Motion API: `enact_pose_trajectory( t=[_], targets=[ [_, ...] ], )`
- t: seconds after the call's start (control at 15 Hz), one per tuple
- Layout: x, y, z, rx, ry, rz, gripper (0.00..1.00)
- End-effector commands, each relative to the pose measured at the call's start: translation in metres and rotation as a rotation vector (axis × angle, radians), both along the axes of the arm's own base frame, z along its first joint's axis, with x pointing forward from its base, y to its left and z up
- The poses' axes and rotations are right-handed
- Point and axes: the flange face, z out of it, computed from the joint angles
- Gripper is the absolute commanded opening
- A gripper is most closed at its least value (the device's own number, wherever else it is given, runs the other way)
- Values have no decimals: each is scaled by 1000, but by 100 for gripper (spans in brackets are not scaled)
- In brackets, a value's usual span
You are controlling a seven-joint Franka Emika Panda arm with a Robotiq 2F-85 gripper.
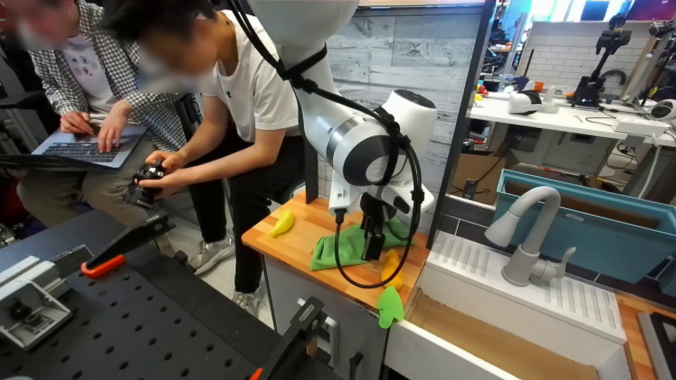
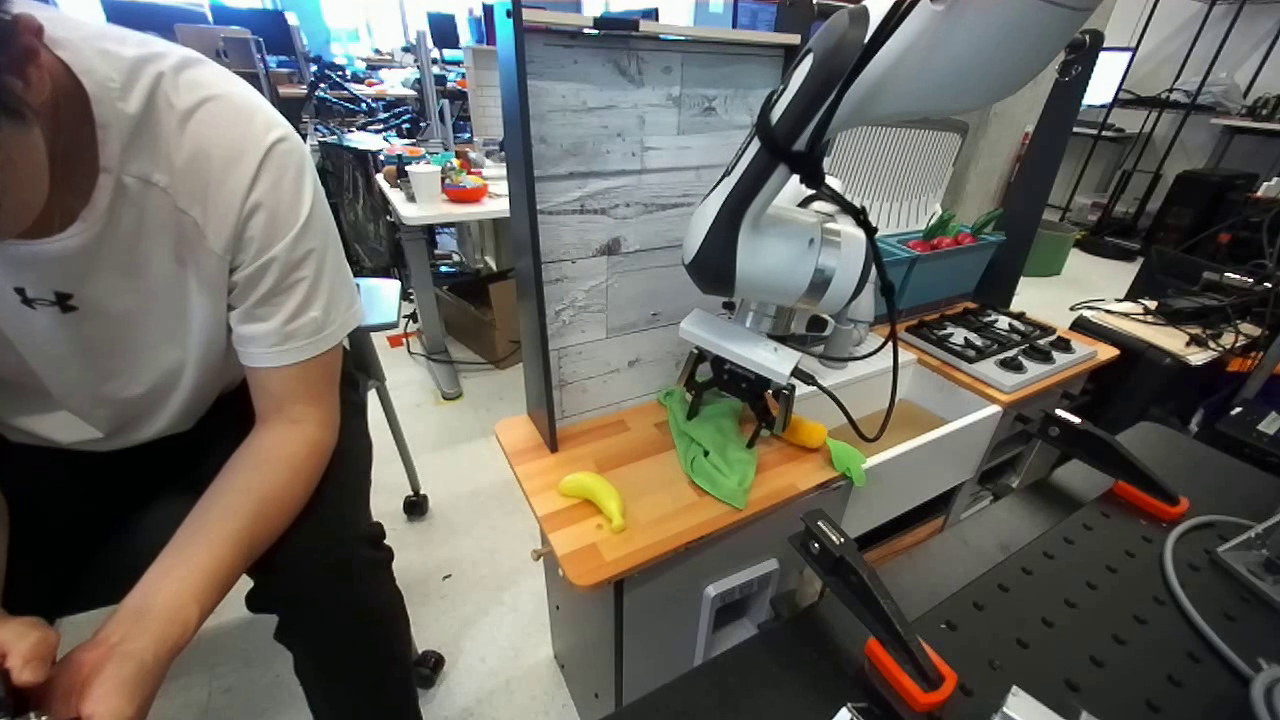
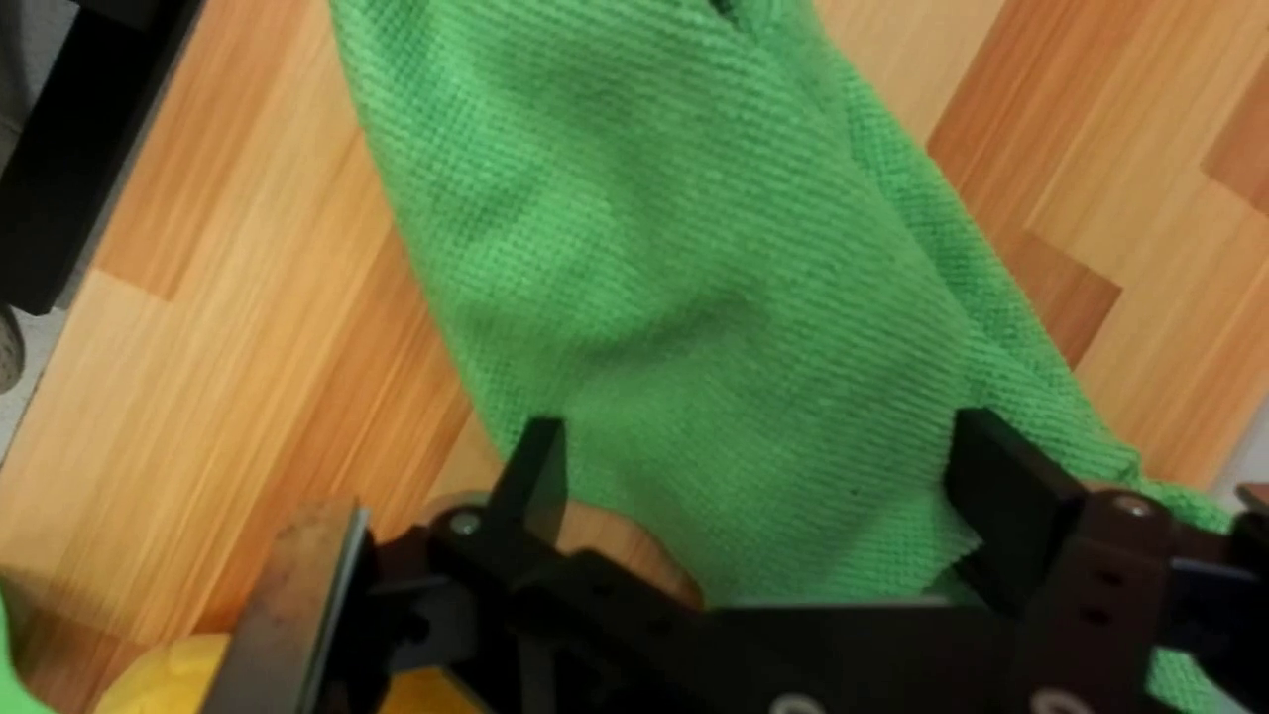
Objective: Move the green cloth to the right
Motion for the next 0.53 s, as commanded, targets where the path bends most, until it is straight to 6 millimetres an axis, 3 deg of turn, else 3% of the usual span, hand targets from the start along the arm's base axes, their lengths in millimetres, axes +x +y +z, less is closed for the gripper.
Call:
enact_pose_trajectory(
  t=[0.0,0.47],
  targets=[
    [1,-4,12,49,-15,-1,100],
    [-2,-1,46,36,-52,32,100]
  ],
)
